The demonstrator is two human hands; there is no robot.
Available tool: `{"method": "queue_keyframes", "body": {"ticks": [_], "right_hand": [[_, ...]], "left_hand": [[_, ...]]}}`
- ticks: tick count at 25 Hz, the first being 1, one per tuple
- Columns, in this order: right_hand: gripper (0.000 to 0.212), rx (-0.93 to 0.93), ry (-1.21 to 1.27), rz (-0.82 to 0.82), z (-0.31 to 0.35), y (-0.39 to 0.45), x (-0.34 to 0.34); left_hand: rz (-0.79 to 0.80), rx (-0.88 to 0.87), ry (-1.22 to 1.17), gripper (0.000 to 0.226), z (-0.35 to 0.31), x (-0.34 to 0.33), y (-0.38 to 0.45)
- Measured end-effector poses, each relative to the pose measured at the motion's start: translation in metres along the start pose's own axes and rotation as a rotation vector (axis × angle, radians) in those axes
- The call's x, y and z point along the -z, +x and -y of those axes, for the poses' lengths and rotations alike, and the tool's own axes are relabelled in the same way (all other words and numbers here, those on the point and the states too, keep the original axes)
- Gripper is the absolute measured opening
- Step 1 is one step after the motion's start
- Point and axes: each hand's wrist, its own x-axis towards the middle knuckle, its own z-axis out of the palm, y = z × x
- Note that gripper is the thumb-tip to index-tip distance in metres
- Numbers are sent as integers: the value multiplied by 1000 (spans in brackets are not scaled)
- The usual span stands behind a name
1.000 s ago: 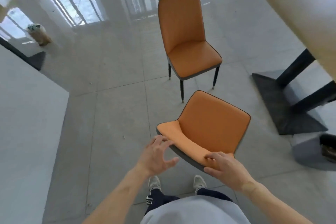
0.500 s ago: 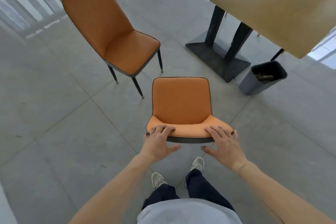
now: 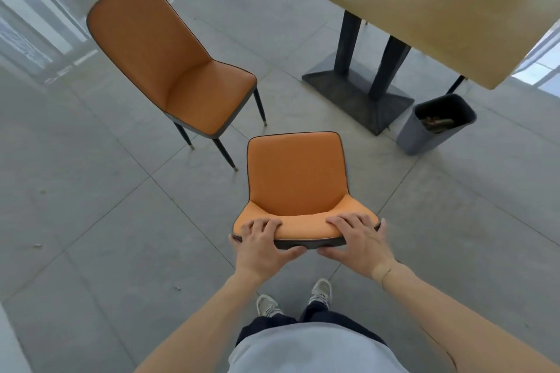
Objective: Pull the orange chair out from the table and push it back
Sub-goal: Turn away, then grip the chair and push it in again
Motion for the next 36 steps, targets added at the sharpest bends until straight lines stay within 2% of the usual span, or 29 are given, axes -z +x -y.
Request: {"method": "queue_keyframes", "body": {"ticks": [6, 13, 21, 29, 36], "right_hand": [[92, 17, -6, 47, -12, 21, 10], [97, 2, 29, 50, -9, 60, 29], [92, -127, 83, -19, 15, 111, 41], [82, -357, 240, -14, 54, 179, 65], [70, -478, 364, -94, 66, 221, 82]], "left_hand": [[-93, -73, -15, 88, -1, -6, 15], [-73, -120, -11, 83, 3, 18, 61], [8, -262, 38, 85, 24, 57, 149], [210, -450, 209, 86, 31, 120, 271], [290, -604, 313, 88, 7, 158, 364]]}}
